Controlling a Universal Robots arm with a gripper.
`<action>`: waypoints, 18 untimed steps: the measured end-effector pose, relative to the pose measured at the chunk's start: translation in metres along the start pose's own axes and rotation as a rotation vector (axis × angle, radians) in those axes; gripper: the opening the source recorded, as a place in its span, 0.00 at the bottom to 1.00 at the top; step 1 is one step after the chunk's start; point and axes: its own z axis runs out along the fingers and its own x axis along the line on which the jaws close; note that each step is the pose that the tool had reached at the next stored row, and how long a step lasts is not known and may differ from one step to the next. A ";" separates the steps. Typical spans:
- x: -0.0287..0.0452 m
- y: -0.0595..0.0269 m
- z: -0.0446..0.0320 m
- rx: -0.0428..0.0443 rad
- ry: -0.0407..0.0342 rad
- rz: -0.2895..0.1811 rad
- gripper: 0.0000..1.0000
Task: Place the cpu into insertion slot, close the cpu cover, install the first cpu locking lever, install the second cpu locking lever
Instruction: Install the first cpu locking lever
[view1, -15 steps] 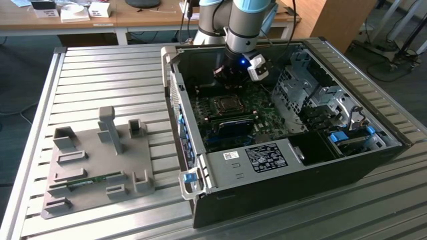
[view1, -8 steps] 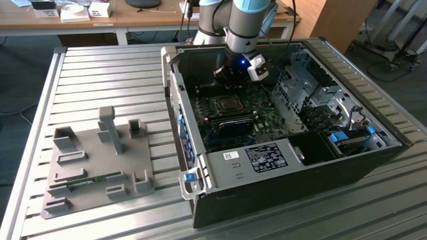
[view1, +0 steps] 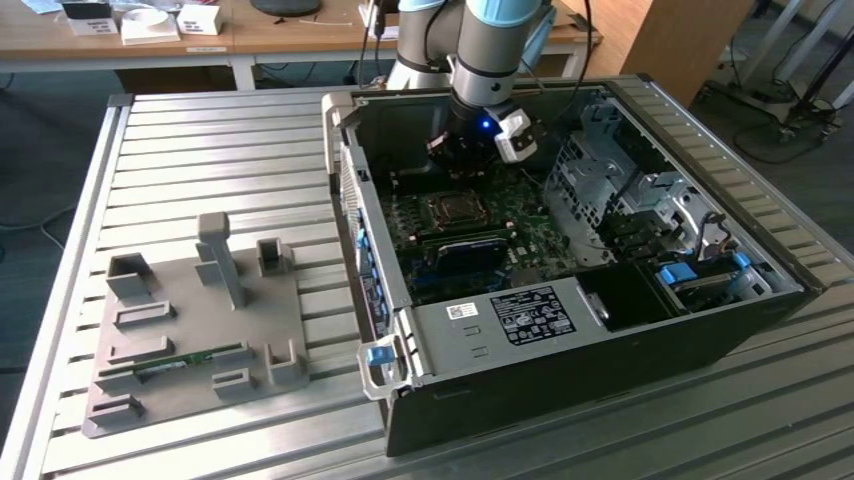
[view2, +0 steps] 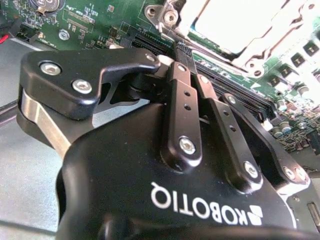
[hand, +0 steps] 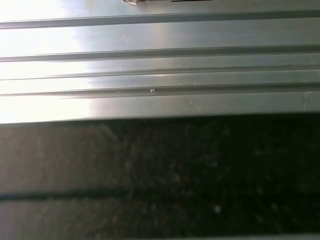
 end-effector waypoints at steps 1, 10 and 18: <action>-0.0002 0.0003 0.0006 -0.0021 -0.0013 0.000 0.10; 0.0000 0.0000 0.0001 -0.0056 0.0001 0.000 0.10; -0.0005 0.0013 -0.0118 -0.0056 0.0001 0.000 0.10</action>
